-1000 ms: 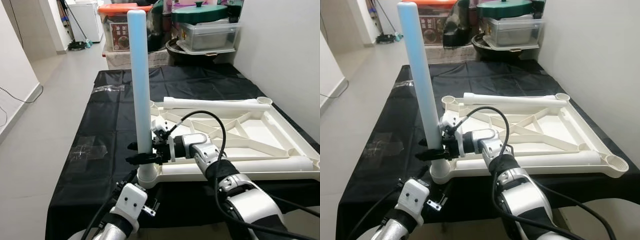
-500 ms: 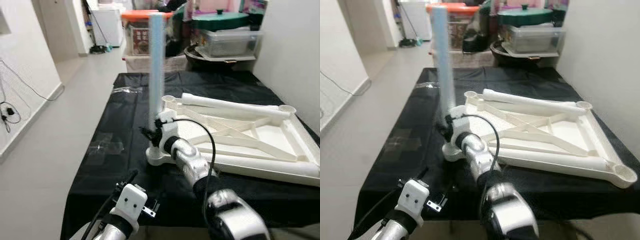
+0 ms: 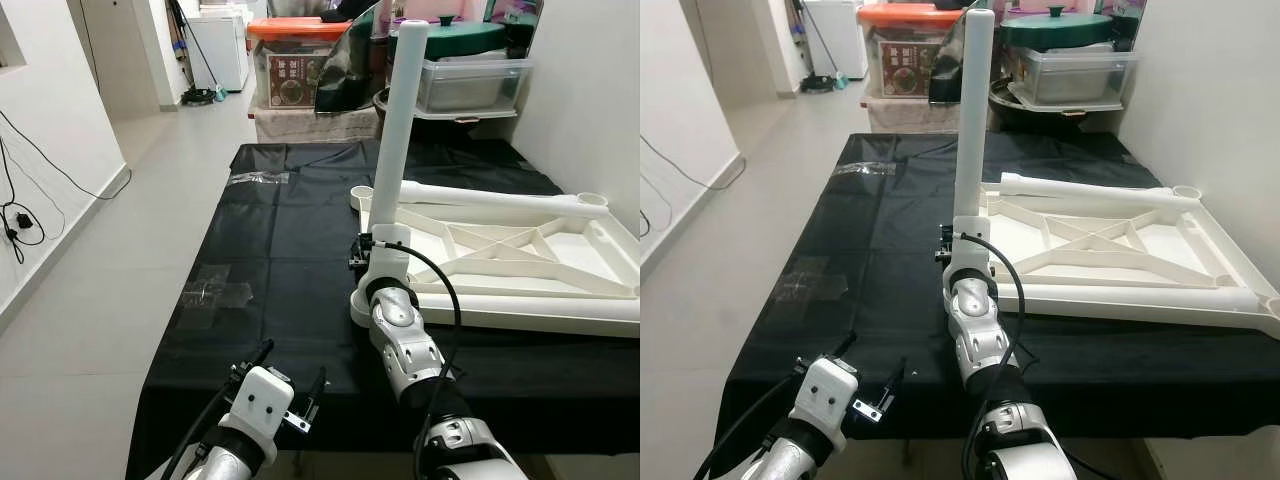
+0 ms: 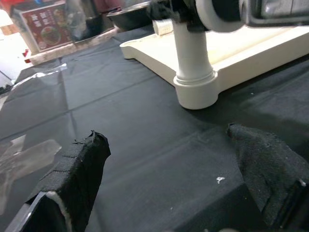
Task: Building children table
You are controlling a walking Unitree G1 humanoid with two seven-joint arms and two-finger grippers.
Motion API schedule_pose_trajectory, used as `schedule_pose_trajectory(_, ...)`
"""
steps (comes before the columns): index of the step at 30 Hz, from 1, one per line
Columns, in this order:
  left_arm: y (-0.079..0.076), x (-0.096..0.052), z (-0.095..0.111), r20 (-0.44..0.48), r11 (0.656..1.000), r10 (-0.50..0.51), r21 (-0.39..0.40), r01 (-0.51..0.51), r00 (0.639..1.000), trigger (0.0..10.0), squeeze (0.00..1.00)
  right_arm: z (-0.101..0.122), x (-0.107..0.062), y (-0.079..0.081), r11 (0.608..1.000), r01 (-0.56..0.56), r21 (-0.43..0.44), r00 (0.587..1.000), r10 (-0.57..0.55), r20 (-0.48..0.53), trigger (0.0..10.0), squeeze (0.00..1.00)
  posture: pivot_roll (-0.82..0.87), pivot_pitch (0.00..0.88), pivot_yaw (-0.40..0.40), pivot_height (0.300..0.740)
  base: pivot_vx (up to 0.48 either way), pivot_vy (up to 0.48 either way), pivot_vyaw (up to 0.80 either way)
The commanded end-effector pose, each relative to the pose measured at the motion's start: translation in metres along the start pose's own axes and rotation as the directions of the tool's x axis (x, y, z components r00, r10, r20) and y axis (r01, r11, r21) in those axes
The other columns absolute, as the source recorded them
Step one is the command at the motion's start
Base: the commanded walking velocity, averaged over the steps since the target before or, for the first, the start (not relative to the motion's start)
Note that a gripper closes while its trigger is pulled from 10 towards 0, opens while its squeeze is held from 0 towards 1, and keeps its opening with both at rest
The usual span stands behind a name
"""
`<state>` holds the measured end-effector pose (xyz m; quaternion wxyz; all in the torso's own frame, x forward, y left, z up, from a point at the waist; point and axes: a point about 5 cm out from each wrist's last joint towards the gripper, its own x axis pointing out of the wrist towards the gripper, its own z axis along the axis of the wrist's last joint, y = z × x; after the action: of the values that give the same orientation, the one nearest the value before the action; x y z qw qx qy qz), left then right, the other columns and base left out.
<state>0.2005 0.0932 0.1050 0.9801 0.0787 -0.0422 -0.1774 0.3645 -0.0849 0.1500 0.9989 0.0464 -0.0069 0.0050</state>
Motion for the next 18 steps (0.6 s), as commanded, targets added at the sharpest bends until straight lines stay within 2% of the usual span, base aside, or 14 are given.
schedule_pose_trajectory(1, 0.0, -0.001, -0.004, -0.013, 1.0, -0.006, -0.003, 0.006, 1.0, 10.0, 0.0, 0.002, -0.007, 0.045, 0.986, -0.092, 0.141, 0.996, 0.092, 0.003, 10.0, 0.58, 0.01, 0.0, -0.015, 0.74, 0.0, 0.0, 0.0)
schedule_pose_trajectory(2, 0.0, -0.001, -0.004, -0.013, 1.0, -0.006, -0.004, 0.006, 1.0, 10.0, 0.0, 0.006, -0.007, 0.049, 0.97, -0.172, 0.169, 0.985, 0.167, 0.042, 10.0, 1.0, 0.01, 0.0, -0.015, 0.74, 0.0, 0.0, 0.0)
schedule_pose_trajectory(3, 0.0, -0.001, -0.004, -0.014, 1.0, -0.006, -0.005, 0.006, 1.0, 10.0, 0.0, 0.011, -0.005, 0.047, 0.963, -0.214, 0.165, 0.976, 0.205, 0.074, 10.0, 1.0, 0.01, 0.0, -0.015, 0.74, 0.0, 0.0, 0.0)
schedule_pose_trajectory(6, 0.0, -0.001, -0.004, -0.014, 1.0, -0.006, -0.005, 0.006, 1.0, 10.0, 0.0, 0.011, -0.005, 0.047, 0.963, -0.214, 0.165, 0.976, 0.205, 0.074, 10.0, 1.0, 0.01, 0.0, -0.015, 0.74, 0.0, 0.0, 0.0)
schedule_pose_trajectory(7, 0.0, -0.001, -0.004, -0.014, 1.0, -0.006, -0.006, 0.006, 1.0, 10.0, 0.0, 0.014, -0.003, 0.044, 0.954, -0.252, 0.163, 0.967, 0.24, 0.089, 10.0, 0.0, 0.01, 0.0, -0.015, 0.74, 0.0, 0.0, 0.0)
schedule_pose_trajectory(8, 0.0, -0.001, -0.004, -0.014, 1.0, -0.005, -0.007, 0.005, 1.0, 10.0, 0.0, 0.017, -0.001, 0.042, 0.925, -0.347, 0.152, 0.937, 0.334, 0.105, 10.0, 0.0, 0.01, 0.0, -0.015, 0.74, 0.0, 0.0, 0.0)
schedule_pose_trajectory(9, 0.0, -0.001, -0.004, -0.013, 1.0, -0.004, -0.007, 0.004, 1.0, 10.0, 0.0, 0.019, 0.001, 0.043, 0.864, -0.483, 0.142, 0.875, 0.472, 0.104, 10.0, 0.0, 0.01, 0.0, -0.015, 0.74, 0.0, 0.0, 0.0)
schedule_pose_trajectory(10, 0.0, -0.001, -0.004, -0.013, 1.0, -0.004, -0.007, 0.004, 1.0, 10.0, 0.0, 0.019, 0.001, 0.043, 0.864, -0.483, 0.142, 0.875, 0.472, 0.104, 10.0, 0.0, 0.01, 0.0, -0.015, 0.74, 0.0, 0.0, 0.0)
schedule_pose_trajectory(11, 0.0, -0.001, -0.004, -0.012, 1.0, -0.004, -0.007, 0.004, 1.0, 10.0, 0.0, 0.018, 0.0, 0.043, 0.788, -0.599, 0.141, 0.8, 0.593, 0.089, 10.0, 0.0, 0.01, 0.0, -0.015, 0.74, 0.0, 0.0, 0.0)
schedule_pose_trajectory(12, 0.0, -0.001, -0.004, -0.012, 1.0, -0.004, -0.007, 0.004, 1.0, 10.0, 0.0, 0.018, 0.0, 0.043, 0.788, -0.599, 0.141, 0.8, 0.593, 0.089, 10.0, 0.0, 0.01, 0.0, -0.015, 0.74, 0.0, 0.0, 0.0)
schedule_pose_trajectory(14, 0.001, 0.0, -0.003, -0.013, 1.0, -0.005, -0.007, 0.005, 1.0, 10.0, 0.0, 0.014, -0.003, 0.041, 0.611, -0.784, 0.111, 0.615, 0.788, 0.008, 10.0, 0.0, 0.01, 0.0, -0.009, 0.74, 0.0, 0.0, 0.0)
schedule_pose_trajectory(15, 0.001, 0.0, -0.003, -0.013, 1.0, -0.005, -0.007, 0.005, 1.0, 10.0, 0.0, 0.014, -0.003, 0.041, 0.611, -0.784, 0.111, 0.615, 0.788, 0.008, 10.0, 0.0, 0.01, 0.0, -0.009, 0.74, 0.0, 0.0, 0.0)
schedule_pose_trajectory(16, 0.001, 0.0, -0.003, -0.012, 1.0, -0.006, -0.006, 0.006, 1.0, 10.0, 0.0, 0.014, -0.004, 0.038, 0.541, -0.837, 0.086, 0.54, 0.841, -0.032, 10.0, 0.0, 0.01, 0.0, -0.009, 0.74, 0.0, 0.0, 0.0)
schedule_pose_trajectory(18, 0.001, 0.001, -0.003, -0.013, 1.0, -0.006, -0.005, 0.006, 1.0, 10.0, 0.0, 0.017, -0.007, 0.034, 0.368, -0.926, 0.082, 0.36, 0.928, -0.093, 10.0, 0.0, 0.02, 0.0, -0.012, 0.74, 0.0, 0.0, 0.0)
